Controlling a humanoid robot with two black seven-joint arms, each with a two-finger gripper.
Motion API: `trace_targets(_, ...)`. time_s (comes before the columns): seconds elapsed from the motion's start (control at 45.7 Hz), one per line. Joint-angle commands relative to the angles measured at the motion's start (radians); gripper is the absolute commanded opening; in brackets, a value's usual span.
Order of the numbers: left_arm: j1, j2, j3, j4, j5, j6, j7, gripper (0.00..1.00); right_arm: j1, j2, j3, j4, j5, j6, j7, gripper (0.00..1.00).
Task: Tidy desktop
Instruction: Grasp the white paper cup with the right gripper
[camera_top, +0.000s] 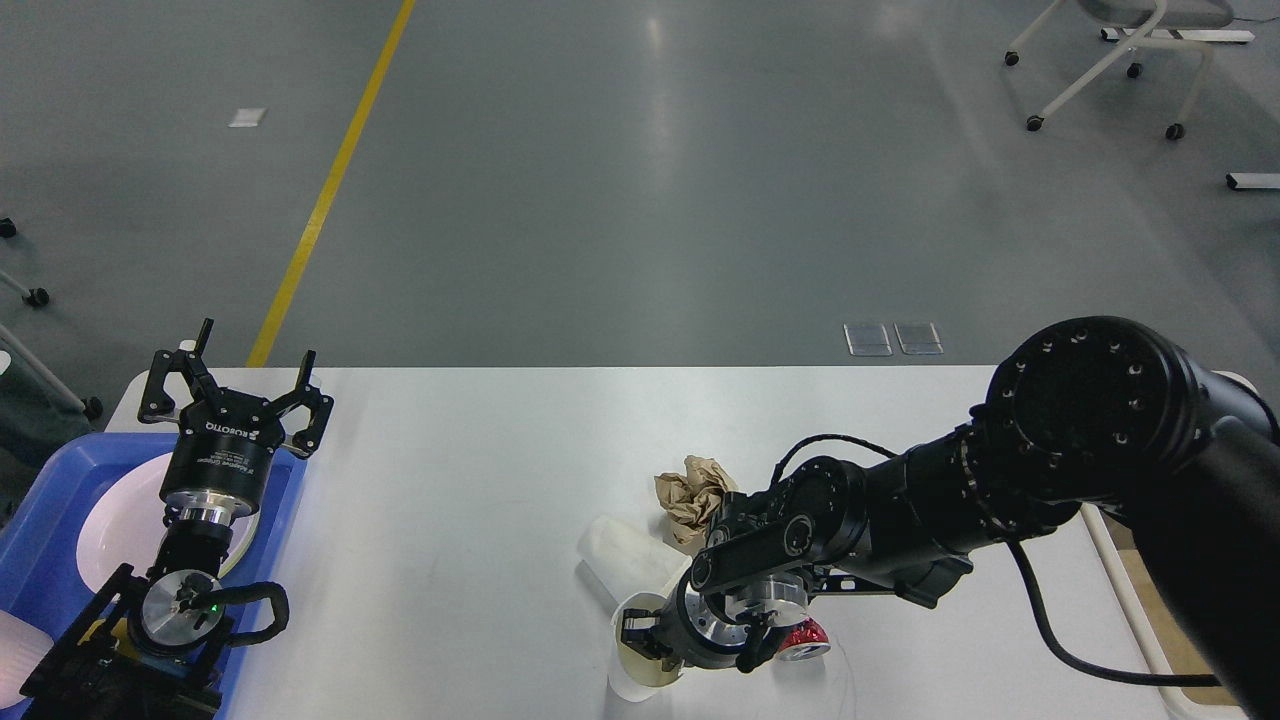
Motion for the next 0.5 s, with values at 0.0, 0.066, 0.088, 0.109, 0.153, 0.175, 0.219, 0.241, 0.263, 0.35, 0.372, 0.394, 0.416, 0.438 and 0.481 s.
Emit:
trace_targets(0.0,0.000,0.000,0.000,0.000,0.000,0.000,-0.001,0.96,0.001,-0.001,-0.001,0.005,0.000,0.001,0.000,0.00)
trace_targets(0.066,0.000,0.000,0.000,0.000,0.000,0.000,0.001,0.96,0.001,-0.001,-0.001,0.006,0.002,0.001,0.000,0.00)
trace_targets(0.088,0.000,0.000,0.000,0.000,0.000,0.000,0.001,0.96,0.003,-0.003,-0.001,0.006,0.002,0.002,0.000,0.00)
trace_targets(0.109,0.000,0.000,0.000,0.000,0.000,0.000,-0.001,0.96,0.004,-0.003,-0.001,0.008,0.004,0.004,0.000,0.00)
trace_targets(0.153,0.000,0.000,0.000,0.000,0.000,0.000,0.001,0.96,0.012,-0.007,-0.001,0.013,0.011,0.016,0.000,0.00)
trace_targets(0.175,0.000,0.000,0.000,0.000,0.000,0.000,-0.001,0.96,0.018,-0.010,-0.001,0.016,0.017,0.030,-0.002,0.00)
trace_targets(0.219,0.000,0.000,0.000,0.000,0.000,0.000,-0.001,0.96,0.041,-0.016,-0.001,0.029,0.036,0.077,-0.003,0.00)
trace_targets(0.241,0.000,0.000,0.000,0.000,0.000,0.000,-0.001,0.96,0.056,-0.023,-0.001,0.032,0.048,0.106,-0.005,0.00)
trace_targets(0.263,0.000,0.000,0.000,0.000,0.000,0.000,-0.001,0.96,0.073,-0.033,-0.001,0.036,0.060,0.139,-0.003,0.00)
trace_targets(0.35,0.000,0.000,0.000,0.000,0.000,-0.001,-0.001,0.96,0.145,-0.078,-0.003,0.060,0.114,0.266,-0.002,0.00)
trace_targets(0.372,0.000,0.000,0.000,0.000,0.000,0.000,0.001,0.96,0.162,-0.088,-0.004,0.068,0.122,0.289,0.000,0.00)
trace_targets(0.394,0.000,0.000,0.000,0.000,0.000,0.000,0.001,0.96,0.179,-0.096,-0.007,0.078,0.126,0.307,-0.002,0.00)
trace_targets(0.416,0.000,0.000,0.000,0.000,0.000,0.000,-0.001,0.96,0.197,-0.108,-0.010,0.091,0.126,0.321,-0.002,0.00)
trace_targets(0.438,0.000,0.000,0.000,0.000,0.000,-0.001,-0.001,0.96,0.216,-0.119,-0.015,0.104,0.128,0.334,-0.002,0.00)
trace_targets(0.481,0.000,0.000,0.000,0.000,0.000,0.000,-0.001,0.96,0.288,-0.154,-0.039,0.157,0.128,0.358,-0.002,0.00)
